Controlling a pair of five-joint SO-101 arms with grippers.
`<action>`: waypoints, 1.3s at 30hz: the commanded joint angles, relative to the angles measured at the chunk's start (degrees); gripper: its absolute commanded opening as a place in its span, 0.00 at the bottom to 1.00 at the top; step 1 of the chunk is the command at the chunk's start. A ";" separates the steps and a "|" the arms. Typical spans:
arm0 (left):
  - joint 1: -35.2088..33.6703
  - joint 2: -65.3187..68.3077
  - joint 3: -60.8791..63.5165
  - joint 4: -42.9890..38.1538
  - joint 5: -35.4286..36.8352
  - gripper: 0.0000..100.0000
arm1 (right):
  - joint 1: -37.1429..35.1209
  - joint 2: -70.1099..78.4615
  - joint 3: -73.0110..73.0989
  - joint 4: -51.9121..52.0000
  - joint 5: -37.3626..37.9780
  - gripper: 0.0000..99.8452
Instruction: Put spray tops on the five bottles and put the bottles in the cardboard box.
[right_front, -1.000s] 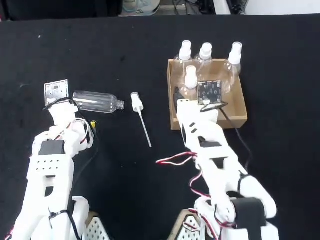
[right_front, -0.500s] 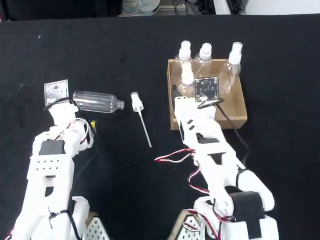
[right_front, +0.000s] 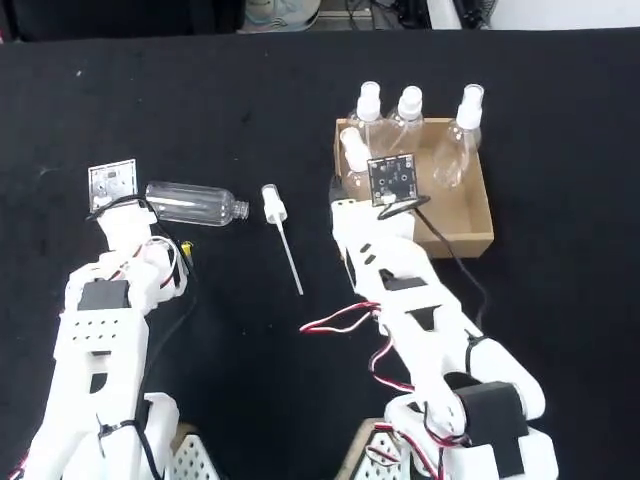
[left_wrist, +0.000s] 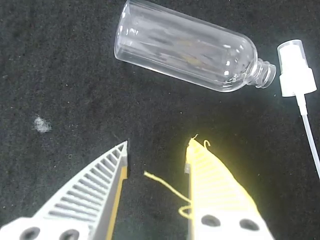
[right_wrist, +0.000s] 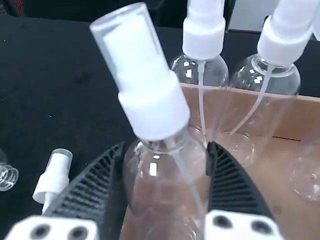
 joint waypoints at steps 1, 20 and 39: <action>0.22 -1.05 -0.66 -0.53 0.62 0.19 | -0.79 -1.01 -2.68 0.88 0.09 0.30; 0.22 -1.05 -0.66 -0.62 0.62 0.19 | 0.09 -10.51 1.27 5.36 -0.35 0.36; 0.22 -1.05 -0.66 -0.62 0.62 0.19 | 2.99 -26.33 -19.82 58.02 9.23 0.24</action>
